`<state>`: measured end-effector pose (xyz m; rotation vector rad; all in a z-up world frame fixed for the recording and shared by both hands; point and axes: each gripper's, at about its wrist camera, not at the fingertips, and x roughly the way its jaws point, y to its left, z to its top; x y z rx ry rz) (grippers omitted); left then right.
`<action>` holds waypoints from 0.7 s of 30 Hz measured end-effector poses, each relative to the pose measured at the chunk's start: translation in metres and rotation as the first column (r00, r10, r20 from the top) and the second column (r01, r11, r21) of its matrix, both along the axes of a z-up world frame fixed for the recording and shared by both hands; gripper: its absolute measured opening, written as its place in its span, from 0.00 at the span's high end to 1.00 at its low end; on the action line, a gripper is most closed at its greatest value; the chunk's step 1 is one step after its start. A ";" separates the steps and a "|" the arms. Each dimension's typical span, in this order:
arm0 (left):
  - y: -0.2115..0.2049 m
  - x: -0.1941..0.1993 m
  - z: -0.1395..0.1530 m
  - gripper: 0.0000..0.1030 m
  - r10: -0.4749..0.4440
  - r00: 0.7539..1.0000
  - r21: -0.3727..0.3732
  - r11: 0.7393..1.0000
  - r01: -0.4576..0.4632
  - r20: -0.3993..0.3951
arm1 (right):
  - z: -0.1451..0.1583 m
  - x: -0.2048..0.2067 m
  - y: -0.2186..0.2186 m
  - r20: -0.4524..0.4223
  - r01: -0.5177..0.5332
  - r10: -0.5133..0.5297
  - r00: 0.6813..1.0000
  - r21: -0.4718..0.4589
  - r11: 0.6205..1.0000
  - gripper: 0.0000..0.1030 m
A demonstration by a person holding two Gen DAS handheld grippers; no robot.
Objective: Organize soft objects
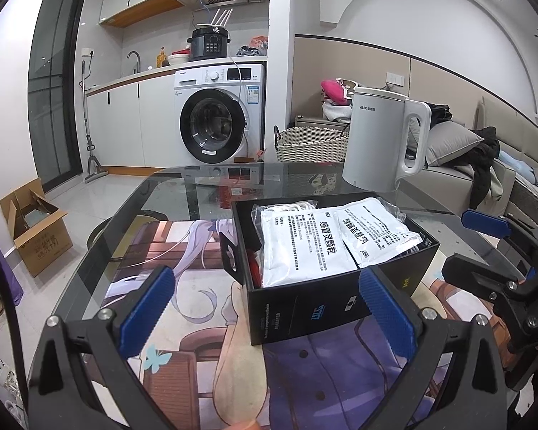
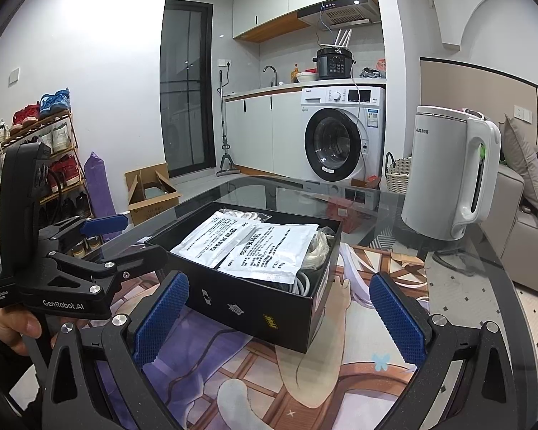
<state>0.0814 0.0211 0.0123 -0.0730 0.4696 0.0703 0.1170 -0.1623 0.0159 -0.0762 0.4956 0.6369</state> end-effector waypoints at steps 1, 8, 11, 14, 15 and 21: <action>0.000 0.000 0.000 0.00 0.000 1.000 0.000 1.000 0.000 0.000 | 0.000 0.000 0.000 0.000 0.000 0.000 1.000 0.000 1.000 0.00; 0.000 0.000 0.000 0.00 -0.001 1.000 0.000 1.000 0.001 -0.002 | 0.000 0.000 0.000 0.000 0.000 0.000 1.000 0.000 1.000 0.00; -0.001 0.001 0.000 0.00 -0.003 1.000 0.000 1.000 0.003 -0.001 | 0.000 0.000 0.000 0.000 0.000 0.000 1.000 0.000 1.000 0.00; -0.001 0.001 0.000 0.00 -0.003 1.000 0.000 1.000 0.003 -0.001 | 0.000 0.000 0.000 0.000 0.000 0.000 1.000 0.000 1.000 0.00; -0.001 0.001 0.000 0.00 -0.003 1.000 0.000 1.000 0.003 -0.002 | 0.000 0.000 0.000 0.000 0.000 0.000 1.000 0.000 1.000 0.00; -0.001 0.001 0.000 0.00 -0.005 1.000 0.000 1.000 0.005 -0.001 | 0.000 0.000 0.000 0.000 0.000 0.000 1.000 0.000 1.000 0.00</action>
